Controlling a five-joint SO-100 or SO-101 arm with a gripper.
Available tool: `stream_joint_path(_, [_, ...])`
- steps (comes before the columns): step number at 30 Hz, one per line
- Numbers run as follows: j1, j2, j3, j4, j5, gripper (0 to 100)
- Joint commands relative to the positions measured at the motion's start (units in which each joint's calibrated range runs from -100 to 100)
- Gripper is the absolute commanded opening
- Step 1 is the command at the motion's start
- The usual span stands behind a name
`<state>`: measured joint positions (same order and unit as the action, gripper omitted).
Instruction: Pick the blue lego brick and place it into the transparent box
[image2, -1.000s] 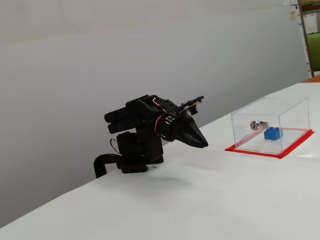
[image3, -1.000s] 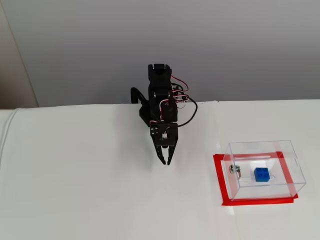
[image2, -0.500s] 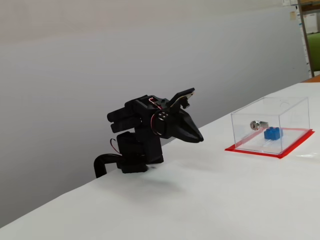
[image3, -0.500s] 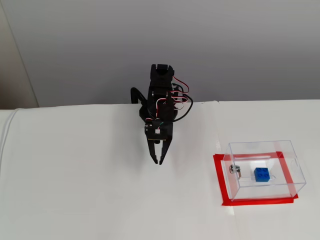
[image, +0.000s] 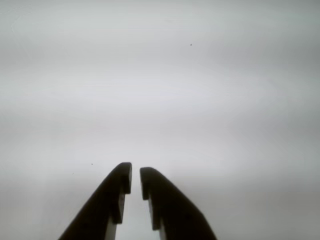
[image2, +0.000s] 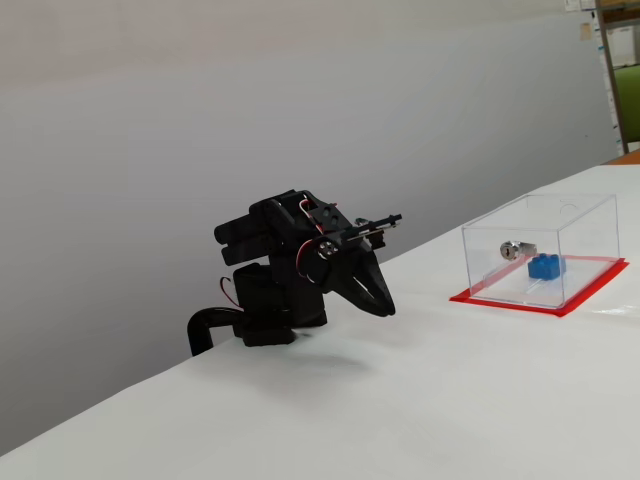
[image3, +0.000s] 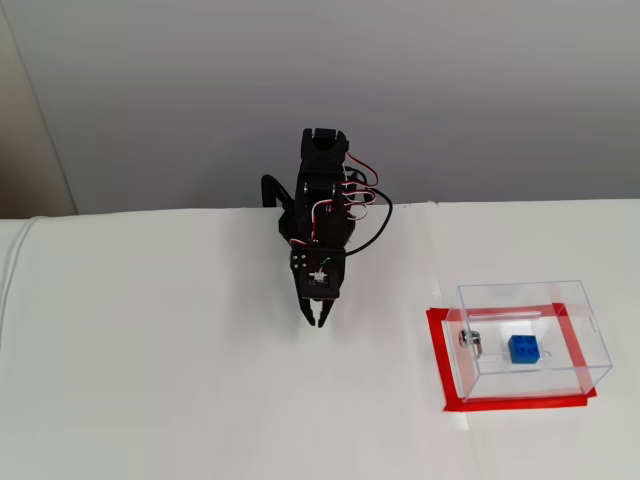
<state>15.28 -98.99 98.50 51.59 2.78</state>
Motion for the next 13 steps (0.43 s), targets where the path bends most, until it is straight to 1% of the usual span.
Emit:
stream_joint_path(1, [-0.4, -0.9, 0.8, 0.2, 0.1, 2])
stream_joint_path(13, [0.0, -0.8, 0.6, 0.0, 0.2, 2])
